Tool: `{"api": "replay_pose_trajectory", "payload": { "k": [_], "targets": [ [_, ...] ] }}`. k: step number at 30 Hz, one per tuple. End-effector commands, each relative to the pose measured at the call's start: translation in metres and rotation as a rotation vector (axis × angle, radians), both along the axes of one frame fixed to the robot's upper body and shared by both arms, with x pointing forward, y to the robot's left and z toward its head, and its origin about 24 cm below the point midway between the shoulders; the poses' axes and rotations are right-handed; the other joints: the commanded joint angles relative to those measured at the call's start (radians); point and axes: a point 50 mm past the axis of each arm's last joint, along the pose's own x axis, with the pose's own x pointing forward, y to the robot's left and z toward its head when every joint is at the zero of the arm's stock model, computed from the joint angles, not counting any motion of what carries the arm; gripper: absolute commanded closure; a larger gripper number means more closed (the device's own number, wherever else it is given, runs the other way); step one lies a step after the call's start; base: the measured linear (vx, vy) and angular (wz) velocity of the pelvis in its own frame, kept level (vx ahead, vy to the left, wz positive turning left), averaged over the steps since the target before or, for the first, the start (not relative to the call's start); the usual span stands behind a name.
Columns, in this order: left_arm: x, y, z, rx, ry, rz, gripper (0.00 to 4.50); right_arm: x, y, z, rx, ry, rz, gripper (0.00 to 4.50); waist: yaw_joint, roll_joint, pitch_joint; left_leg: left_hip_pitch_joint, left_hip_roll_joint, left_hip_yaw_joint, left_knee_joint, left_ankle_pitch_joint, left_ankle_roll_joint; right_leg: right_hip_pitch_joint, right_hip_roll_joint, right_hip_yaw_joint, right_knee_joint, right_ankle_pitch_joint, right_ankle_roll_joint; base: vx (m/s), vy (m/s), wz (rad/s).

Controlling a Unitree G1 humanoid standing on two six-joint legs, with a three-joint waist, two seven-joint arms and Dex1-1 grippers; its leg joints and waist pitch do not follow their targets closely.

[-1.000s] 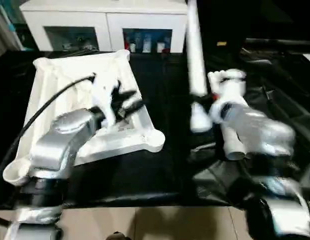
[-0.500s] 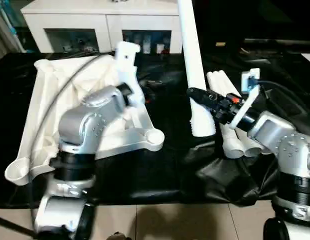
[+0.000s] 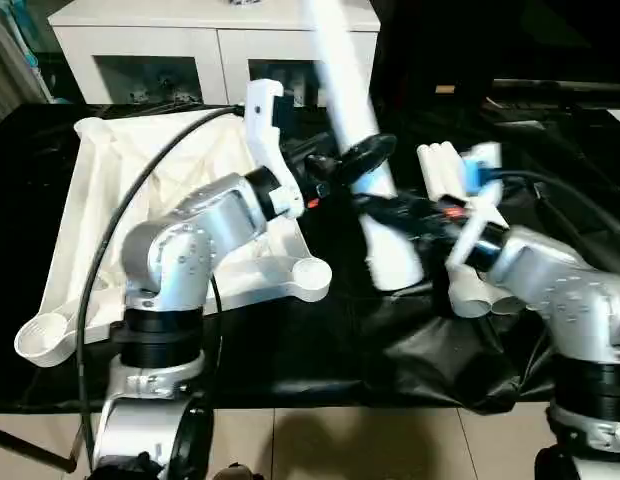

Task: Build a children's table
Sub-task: Pick table leg

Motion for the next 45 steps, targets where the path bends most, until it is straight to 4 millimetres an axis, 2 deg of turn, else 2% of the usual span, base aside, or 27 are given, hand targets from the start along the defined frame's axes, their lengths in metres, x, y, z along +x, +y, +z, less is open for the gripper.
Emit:
{"api": "replay_pose_trajectory", "payload": {
  "k": [1, 4, 7, 9, 10, 12, 13, 14, 17, 21, 24, 29, 35, 36, 40, 41, 43, 45],
  "targets": [
    [0.006, 0.007, 0.003, -0.010, 0.019, 0.072, 0.27, 0.001, 0.003, 0.006, -0.069, -0.077, -0.022, 2.66, 0.001, -0.009, -0.073, 0.009, 0.029, -0.009, -0.065, -0.043, 0.014, 0.061, -0.044, 0.027, -0.072, 0.034, -0.227, 0.000, 0.000, 0.00],
    [0.010, 0.016, 0.005, -0.034, 0.031, 0.111, 0.38, 0.001, 0.006, 0.004, -0.100, -0.092, -0.023, 2.66, 0.000, -0.012, -0.072, 0.009, 0.027, -0.008, -0.066, -0.046, 0.013, 0.062, -0.044, 0.028, -0.072, 0.032, -0.226, 0.000, 0.000, 0.00],
    [0.011, 0.024, 0.009, -0.057, 0.037, 0.115, 0.77, 0.001, 0.006, 0.004, -0.101, -0.094, -0.025, 2.66, 0.001, -0.008, -0.074, 0.011, 0.029, -0.009, -0.065, -0.043, 0.019, 0.061, -0.043, 0.027, -0.070, 0.045, -0.230, 0.000, 0.000, 0.00],
    [0.010, 0.026, 0.010, -0.071, 0.045, 0.109, 0.81, 0.002, 0.006, 0.005, -0.102, -0.099, -0.030, 2.66, 0.001, -0.002, -0.074, 0.011, 0.028, -0.010, -0.065, -0.047, 0.016, 0.059, -0.042, 0.027, -0.068, 0.053, -0.236, 0.000, 0.000, 0.00],
    [0.010, 0.026, 0.011, -0.078, 0.051, 0.108, 1.08, 0.002, 0.006, 0.005, -0.104, -0.103, -0.033, 2.66, 0.001, -0.005, -0.073, 0.012, 0.028, -0.010, -0.065, -0.052, 0.016, 0.060, -0.043, 0.027, -0.069, 0.055, -0.239, 0.000, 0.000, 0.00],
    [0.010, 0.026, 0.010, -0.089, 0.062, 0.103, 1.25, 0.003, 0.006, 0.004, -0.107, -0.109, -0.037, 2.66, 0.001, -0.004, -0.072, 0.011, 0.028, -0.009, -0.065, -0.061, 0.015, 0.060, -0.043, 0.027, -0.071, 0.051, -0.243, 0.000, 0.000, 0.00],
    [0.009, 0.024, 0.011, -0.104, 0.066, 0.084, 1.25, 0.003, 0.006, 0.004, -0.112, -0.115, -0.033, 2.66, 0.002, 0.001, -0.072, 0.012, 0.029, -0.010, -0.066, -0.061, 0.014, 0.060, -0.044, 0.027, -0.070, 0.048, -0.243, 0.000, 0.000, 0.00],
    [0.009, 0.023, 0.012, -0.114, 0.067, 0.071, 1.26, 0.002, 0.007, 0.004, -0.114, -0.118, -0.030, 2.66, 0.002, -0.001, -0.073, 0.011, 0.029, -0.010, -0.065, -0.053, 0.013, 0.060, -0.042, 0.026, -0.069, 0.057, -0.243, 0.000, 0.000, 0.00],
    [0.004, 0.017, 0.014, -0.140, 0.059, 0.004, 1.67, 0.001, 0.008, 0.003, -0.124, -0.128, -0.015, 2.66, 0.002, 0.000, -0.074, 0.011, 0.028, -0.009, -0.065, -0.055, 0.013, 0.061, -0.043, 0.027, -0.069, 0.065, -0.250, 0.000, 0.000, 0.00],
    [-0.002, 0.009, 0.014, -0.136, 0.066, -0.070, 1.85, 0.000, 0.008, 0.003, -0.128, -0.134, -0.010, 2.66, 0.001, 0.004, -0.074, 0.011, 0.028, -0.010, -0.064, -0.058, 0.016, 0.063, -0.042, 0.027, -0.069, 0.080, -0.254, 0.000, 0.000, 0.00],
    [-0.004, 0.008, 0.013, -0.122, 0.077, -0.099, 2.16, 0.000, 0.009, 0.003, -0.129, -0.140, -0.005, 2.66, -0.002, 0.007, -0.072, 0.012, 0.028, -0.012, -0.066, -0.072, 0.011, 0.062, -0.042, 0.026, -0.070, 0.063, -0.254, 0.000, 0.000, 0.00],
    [0.000, 0.014, 0.016, -0.125, 0.070, -0.091, 2.56, 0.000, 0.010, 0.004, -0.138, -0.151, 0.011, 2.66, -0.005, 0.006, -0.073, 0.012, 0.028, -0.011, -0.066, -0.068, 0.011, 0.063, -0.042, 0.026, -0.069, 0.072, -0.257, 0.000, 0.000, 0.00],
    [0.001, 0.016, 0.020, -0.098, 0.029, -0.090, 2.65, 0.000, 0.010, 0.004, -0.144, -0.157, 0.026, 2.66, -0.005, 0.004, -0.072, 0.012, 0.029, -0.011, -0.067, -0.067, 0.016, 0.062, -0.042, 0.026, -0.071, 0.068, -0.256, 0.000, 0.000, 0.00],
    [-0.001, 0.016, 0.021, -0.067, -0.009, -0.107, 2.66, 0.001, 0.010, 0.005, -0.135, -0.149, 0.035, 2.10, -0.005, 0.002, -0.073, 0.012, 0.029, -0.010, -0.066, -0.066, 0.016, 0.063, -0.042, 0.027, -0.069, 0.068, -0.255, 0.000, 0.000, 0.00],
    [-0.009, 0.012, 0.027, 0.000, -0.074, -0.201, 2.66, 0.005, 0.004, 0.008, -0.111, -0.110, 0.057, 1.77, -0.006, 0.002, -0.073, 0.013, 0.031, -0.011, -0.068, -0.064, 0.021, 0.061, -0.043, 0.027, -0.067, 0.056, -0.253, 0.000, 0.000, 0.00],
    [-0.010, 0.011, 0.029, 0.003, -0.083, -0.231, 2.67, 0.006, -0.001, 0.009, -0.132, -0.110, 0.067, 1.64, -0.005, -0.003, -0.073, 0.014, 0.031, -0.010, -0.067, -0.062, 0.020, 0.062, -0.043, 0.026, -0.066, 0.057, -0.258, 0.000, 0.000, 0.00],
    [-0.013, 0.010, 0.031, 0.010, -0.097, -0.265, 2.67, 0.008, -0.006, 0.010, -0.148, -0.105, 0.074, 1.55, -0.004, -0.001, -0.071, 0.014, 0.031, -0.008, -0.067, -0.065, 0.020, 0.062, -0.043, 0.027, -0.067, 0.055, -0.261, 0.000, 0.000, 0.00],
    [-0.017, 0.008, 0.035, 0.020, -0.116, -0.318, 2.67, 0.008, -0.013, 0.014, -0.137, -0.087, 0.113, 1.42, -0.003, -0.005, -0.072, 0.012, 0.030, -0.007, -0.065, -0.056, 0.027, 0.064, -0.044, 0.028, -0.066, 0.061, -0.267, 0.000, 0.000, 0.00]
  ]
}}
